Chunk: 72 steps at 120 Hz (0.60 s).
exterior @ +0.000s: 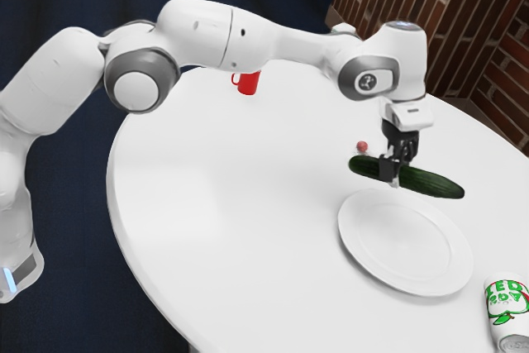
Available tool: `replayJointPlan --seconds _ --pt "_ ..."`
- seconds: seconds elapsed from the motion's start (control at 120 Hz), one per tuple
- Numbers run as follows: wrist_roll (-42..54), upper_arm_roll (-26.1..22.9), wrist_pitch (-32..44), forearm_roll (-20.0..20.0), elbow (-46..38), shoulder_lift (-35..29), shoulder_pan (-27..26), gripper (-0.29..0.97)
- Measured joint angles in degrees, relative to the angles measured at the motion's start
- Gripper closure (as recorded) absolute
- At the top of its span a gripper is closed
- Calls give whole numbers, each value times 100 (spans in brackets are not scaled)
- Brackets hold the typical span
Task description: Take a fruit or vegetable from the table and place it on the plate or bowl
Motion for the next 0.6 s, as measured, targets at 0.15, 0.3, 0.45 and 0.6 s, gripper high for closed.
replayJointPlan --seconds 0.15,0.3,0.45,0.6 --pt "-66 -134 227 1 25 131 -186 46" --pt "-119 -162 353 1 19 247 -264 46" --pt "-153 -174 393 -13 17 270 -281 27" --pt "-184 -183 383 -45 14 233 -277 9"
